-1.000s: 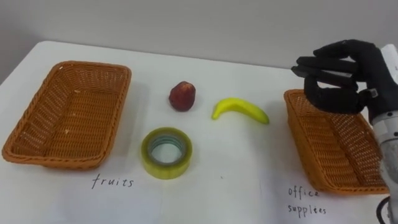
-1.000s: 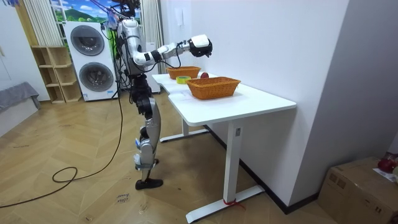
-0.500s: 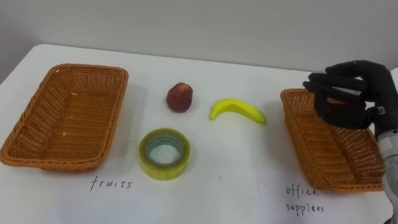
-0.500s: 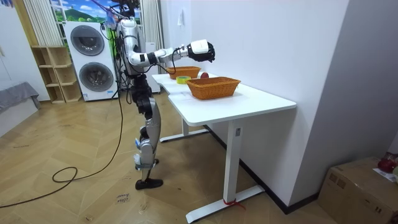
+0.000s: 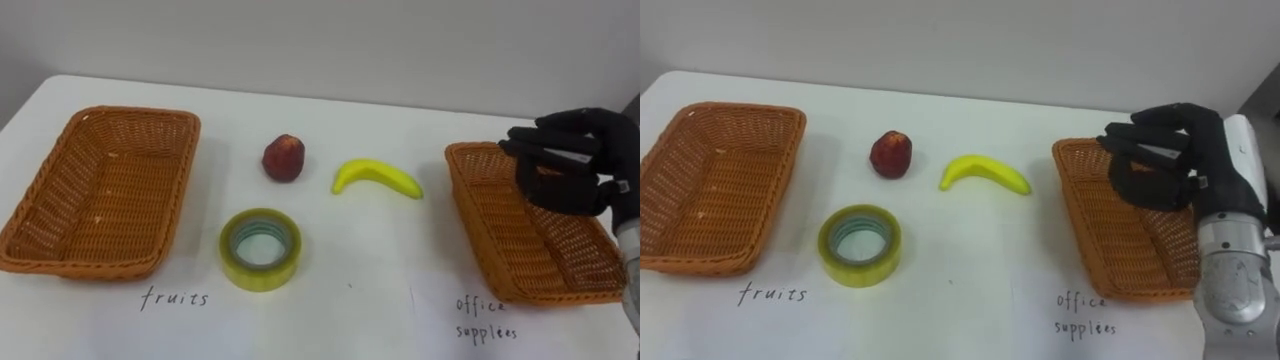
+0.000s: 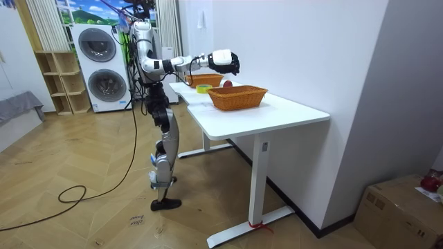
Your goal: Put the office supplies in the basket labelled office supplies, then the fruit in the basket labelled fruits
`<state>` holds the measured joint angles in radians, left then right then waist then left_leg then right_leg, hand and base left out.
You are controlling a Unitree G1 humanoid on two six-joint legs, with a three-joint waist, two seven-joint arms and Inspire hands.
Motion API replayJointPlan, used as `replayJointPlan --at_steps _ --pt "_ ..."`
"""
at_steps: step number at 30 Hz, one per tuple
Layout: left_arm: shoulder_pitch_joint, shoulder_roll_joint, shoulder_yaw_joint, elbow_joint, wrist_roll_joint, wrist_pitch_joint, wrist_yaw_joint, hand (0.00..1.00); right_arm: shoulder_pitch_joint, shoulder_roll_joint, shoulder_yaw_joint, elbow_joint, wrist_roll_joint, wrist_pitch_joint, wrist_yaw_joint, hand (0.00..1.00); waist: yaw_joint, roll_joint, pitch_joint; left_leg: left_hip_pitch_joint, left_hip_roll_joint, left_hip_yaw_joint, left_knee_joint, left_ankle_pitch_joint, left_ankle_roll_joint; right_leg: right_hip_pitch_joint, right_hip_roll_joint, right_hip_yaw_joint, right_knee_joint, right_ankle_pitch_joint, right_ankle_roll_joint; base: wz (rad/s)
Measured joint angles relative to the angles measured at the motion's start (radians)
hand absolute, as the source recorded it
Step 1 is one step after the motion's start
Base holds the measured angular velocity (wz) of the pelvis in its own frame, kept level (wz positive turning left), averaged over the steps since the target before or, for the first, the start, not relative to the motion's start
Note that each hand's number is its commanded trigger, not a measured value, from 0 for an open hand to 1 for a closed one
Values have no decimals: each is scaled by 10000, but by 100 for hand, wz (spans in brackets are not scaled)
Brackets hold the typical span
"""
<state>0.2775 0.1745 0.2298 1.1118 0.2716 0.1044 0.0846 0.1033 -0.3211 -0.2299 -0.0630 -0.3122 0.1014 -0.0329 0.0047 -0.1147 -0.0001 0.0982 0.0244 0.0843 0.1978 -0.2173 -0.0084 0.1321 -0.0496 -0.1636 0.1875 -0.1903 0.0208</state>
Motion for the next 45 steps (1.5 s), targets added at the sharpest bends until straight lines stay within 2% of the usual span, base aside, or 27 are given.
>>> replayJointPlan --at_steps 8,17,22,27,29,30,45 --pt "102 -12 4 -334 49 152 0 0 209 4 2 221 -71 93 280 100 -5 168 -34 0 8 86 -24 0 0 -34 5 89 7 0 0 -2" --pt "123 -4 -7 -408 21 206 5 0 205 3 17 690 -138 231 519 100 5 -5 11 -1 9 156 -90 -1 2 -93 5 155 17 0 0 -1" --pt "106 7 -189 -418 -42 207 6 0 174 2 92 1049 -430 343 842 100 -12 31 31 -24 9 161 -97 -3 4 -112 4 155 5 0 0 0" --pt "67 8 -209 -470 -43 206 2 0 173 2 126 1082 -475 431 1252 100 -13 80 15 -26 8 161 -101 -3 4 -119 4 154 -2 -1 1 0" --pt "77 8 -211 -499 -43 206 1 0 172 2 125 1082 -502 433 1338 51 -13 81 15 -25 8 161 -99 -2 4 -121 4 153 -6 -1 2 0" --pt "78 8 -212 -518 -43 207 1 0 172 2 125 1082 -508 436 1408 0 -14 80 15 -25 8 161 -100 -2 4 -122 4 153 -7 -1 2 0" --pt "71 7 -277 -539 -50 206 0 0 141 2 122 1243 -655 450 1611 0 -5 63 19 -19 6 191 -137 -2 4 -128 4 179 -15 -2 3 0"
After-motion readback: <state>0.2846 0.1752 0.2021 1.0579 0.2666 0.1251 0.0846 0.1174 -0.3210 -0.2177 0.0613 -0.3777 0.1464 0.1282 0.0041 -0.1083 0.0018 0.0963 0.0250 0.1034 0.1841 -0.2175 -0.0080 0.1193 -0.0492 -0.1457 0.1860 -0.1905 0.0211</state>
